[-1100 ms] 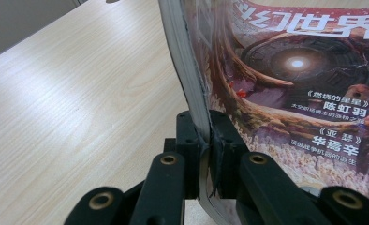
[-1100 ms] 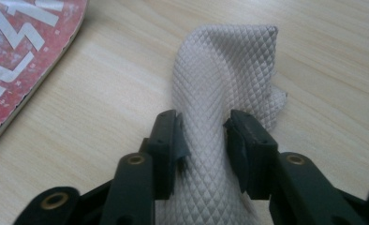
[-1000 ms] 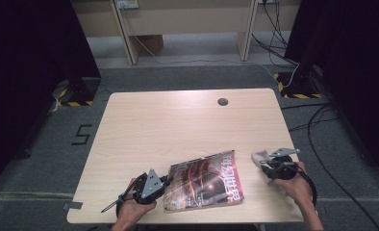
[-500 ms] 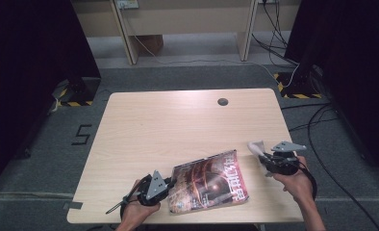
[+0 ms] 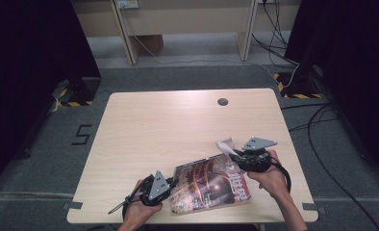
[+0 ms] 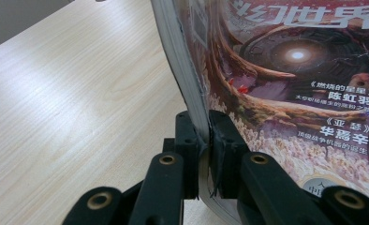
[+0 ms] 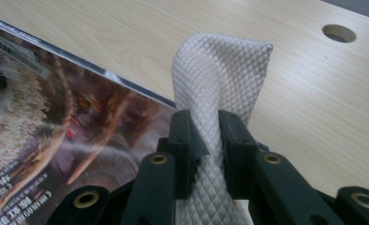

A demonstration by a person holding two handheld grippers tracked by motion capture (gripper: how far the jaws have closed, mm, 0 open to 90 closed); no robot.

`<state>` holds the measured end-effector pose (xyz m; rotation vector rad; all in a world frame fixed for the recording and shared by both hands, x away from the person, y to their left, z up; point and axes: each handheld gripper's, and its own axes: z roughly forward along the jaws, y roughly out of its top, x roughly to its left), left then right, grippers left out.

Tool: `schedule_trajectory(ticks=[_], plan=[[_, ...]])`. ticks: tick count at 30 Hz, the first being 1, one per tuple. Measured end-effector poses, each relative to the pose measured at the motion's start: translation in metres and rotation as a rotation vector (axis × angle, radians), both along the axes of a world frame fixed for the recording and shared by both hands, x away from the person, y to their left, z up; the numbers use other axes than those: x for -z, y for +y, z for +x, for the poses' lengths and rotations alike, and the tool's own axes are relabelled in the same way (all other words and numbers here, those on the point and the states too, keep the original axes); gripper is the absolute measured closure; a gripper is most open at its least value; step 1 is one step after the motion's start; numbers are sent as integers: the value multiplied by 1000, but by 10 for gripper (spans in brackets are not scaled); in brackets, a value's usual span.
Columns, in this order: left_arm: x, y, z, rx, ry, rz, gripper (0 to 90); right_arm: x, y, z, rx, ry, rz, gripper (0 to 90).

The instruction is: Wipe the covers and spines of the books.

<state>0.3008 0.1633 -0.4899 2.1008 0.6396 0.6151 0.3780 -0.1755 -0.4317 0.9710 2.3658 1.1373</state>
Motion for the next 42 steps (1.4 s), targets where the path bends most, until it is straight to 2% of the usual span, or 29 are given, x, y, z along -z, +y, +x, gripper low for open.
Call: schedule_trajectory(ticks=[7, 12, 20, 27, 33, 40, 42], plan=[[0, 0, 0, 1, -2, 0, 826, 1, 24, 5, -43, 2, -4, 764], [0, 0, -1, 3, -7, 3, 825, 3, 47, 6, -100, 4, -22, 761], [1, 0, -1, 9, -16, 12, 824, 6, 61, 7, -129, -3, -55, 763], [1, -1, -1, 11, -29, 28, 821, 4, 68, 2, -149, -10, -60, 763], [1, -2, -2, 10, -45, 36, 814, -2, 85, -8, -201, -31, -53, 763], [1, -2, -2, 11, -42, 35, 809, -11, 107, -18, -273, -51, -22, 762], [1, -2, -2, 9, -42, 34, 808, -13, 111, -20, -280, -58, -31, 763]])
